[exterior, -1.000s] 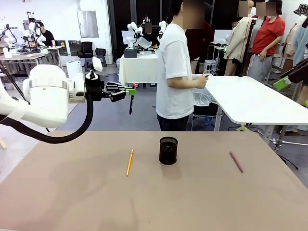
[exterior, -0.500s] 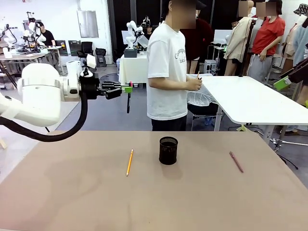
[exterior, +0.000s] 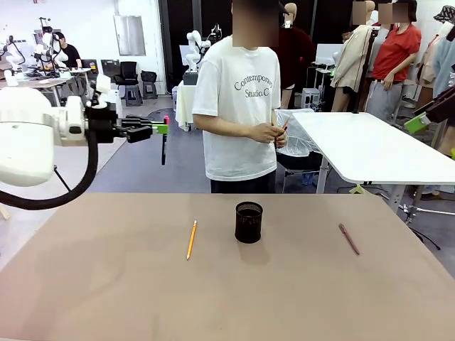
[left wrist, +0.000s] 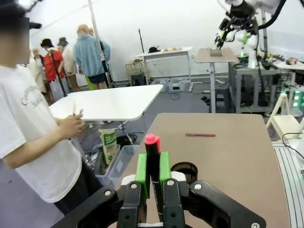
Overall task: Place the pens into the pen holder.
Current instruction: Pick up a writing instrument from the table and place it into the Pen holder.
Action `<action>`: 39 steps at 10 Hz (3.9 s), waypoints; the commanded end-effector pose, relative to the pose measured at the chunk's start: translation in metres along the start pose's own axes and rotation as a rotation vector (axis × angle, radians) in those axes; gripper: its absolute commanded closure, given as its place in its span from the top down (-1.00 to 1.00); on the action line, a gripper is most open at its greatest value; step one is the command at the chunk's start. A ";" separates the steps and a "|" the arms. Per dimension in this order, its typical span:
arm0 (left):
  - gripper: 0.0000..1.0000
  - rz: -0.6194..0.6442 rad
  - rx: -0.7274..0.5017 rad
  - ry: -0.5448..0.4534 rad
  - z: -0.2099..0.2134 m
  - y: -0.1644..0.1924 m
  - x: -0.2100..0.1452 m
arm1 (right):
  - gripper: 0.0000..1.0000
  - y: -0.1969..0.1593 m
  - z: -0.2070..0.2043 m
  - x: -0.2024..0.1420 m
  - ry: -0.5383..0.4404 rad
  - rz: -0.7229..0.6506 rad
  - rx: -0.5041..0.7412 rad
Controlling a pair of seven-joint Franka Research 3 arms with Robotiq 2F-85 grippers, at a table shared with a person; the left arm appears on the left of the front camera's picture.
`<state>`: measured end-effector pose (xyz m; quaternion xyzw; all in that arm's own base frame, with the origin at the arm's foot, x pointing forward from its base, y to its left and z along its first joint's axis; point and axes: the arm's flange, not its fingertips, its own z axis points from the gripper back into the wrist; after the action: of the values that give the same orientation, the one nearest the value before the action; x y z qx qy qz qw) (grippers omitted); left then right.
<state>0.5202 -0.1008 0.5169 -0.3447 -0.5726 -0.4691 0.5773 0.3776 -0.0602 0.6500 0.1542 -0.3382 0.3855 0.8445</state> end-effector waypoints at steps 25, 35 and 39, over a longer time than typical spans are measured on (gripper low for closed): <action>-1.00 0.002 0.036 0.002 0.020 0.004 0.000 | 1.00 0.001 0.001 0.001 -0.004 0.003 0.001; -1.00 0.002 0.036 0.002 0.020 0.004 0.000 | 1.00 0.001 0.001 0.001 -0.004 0.003 0.001; -1.00 0.002 0.036 0.002 0.020 0.004 0.000 | 1.00 0.001 0.001 0.001 -0.004 0.003 0.001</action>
<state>0.5188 -0.0796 0.5175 -0.3365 -0.5784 -0.4555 0.5871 0.3776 -0.0602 0.6500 0.1542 -0.3382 0.3855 0.8445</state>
